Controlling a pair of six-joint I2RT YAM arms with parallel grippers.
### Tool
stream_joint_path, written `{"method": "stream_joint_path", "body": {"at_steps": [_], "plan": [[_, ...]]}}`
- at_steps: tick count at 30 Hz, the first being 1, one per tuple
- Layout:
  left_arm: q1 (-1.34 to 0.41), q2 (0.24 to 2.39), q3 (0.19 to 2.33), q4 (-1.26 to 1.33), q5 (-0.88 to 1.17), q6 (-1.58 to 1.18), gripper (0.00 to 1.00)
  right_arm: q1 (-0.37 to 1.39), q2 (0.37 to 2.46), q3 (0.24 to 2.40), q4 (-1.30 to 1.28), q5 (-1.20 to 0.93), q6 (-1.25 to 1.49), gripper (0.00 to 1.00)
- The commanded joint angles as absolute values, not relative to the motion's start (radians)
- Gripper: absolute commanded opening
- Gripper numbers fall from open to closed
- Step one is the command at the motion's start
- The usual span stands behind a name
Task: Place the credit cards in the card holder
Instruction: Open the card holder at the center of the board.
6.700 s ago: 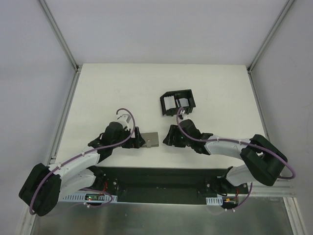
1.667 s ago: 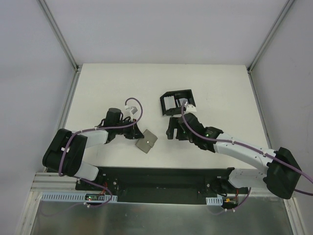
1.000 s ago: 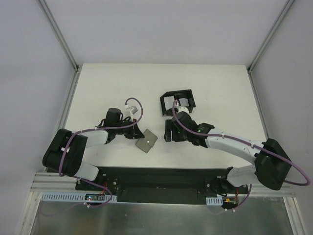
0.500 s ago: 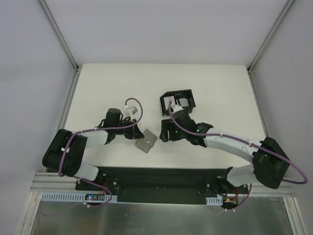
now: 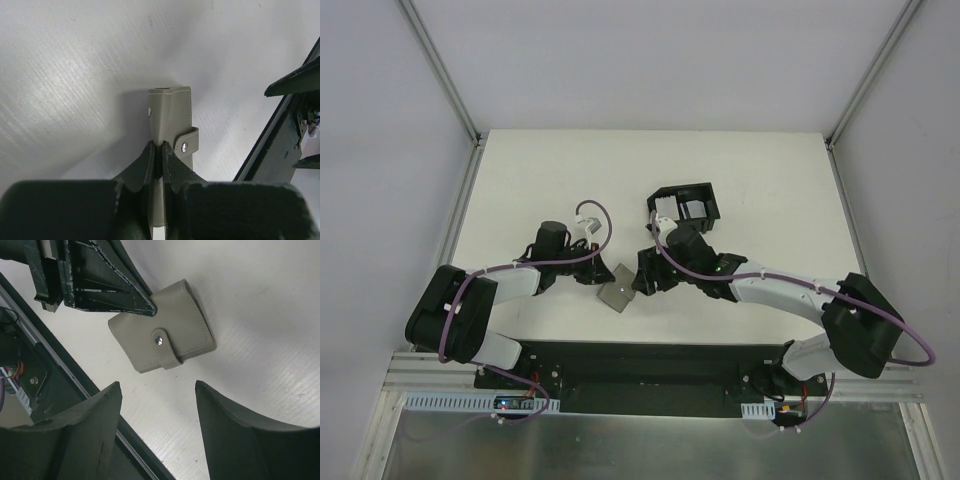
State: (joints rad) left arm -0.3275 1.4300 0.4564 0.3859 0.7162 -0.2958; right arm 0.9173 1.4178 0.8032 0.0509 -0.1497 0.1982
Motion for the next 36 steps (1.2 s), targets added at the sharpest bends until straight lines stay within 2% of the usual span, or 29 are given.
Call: {"method": "stream_joint_path", "body": {"at_steps": [1,36], "plan": [[-0.333,1.416,0.451,0.411,0.727,-0.261,0.00,0.926,1.443,0.808,0.152,-0.232,0.152,0.63],[-0.337,1.450,0.469,0.411,0.776,-0.258,0.00,0.902,1.724,0.936,0.307,-0.411,0.063,0.60]]}}
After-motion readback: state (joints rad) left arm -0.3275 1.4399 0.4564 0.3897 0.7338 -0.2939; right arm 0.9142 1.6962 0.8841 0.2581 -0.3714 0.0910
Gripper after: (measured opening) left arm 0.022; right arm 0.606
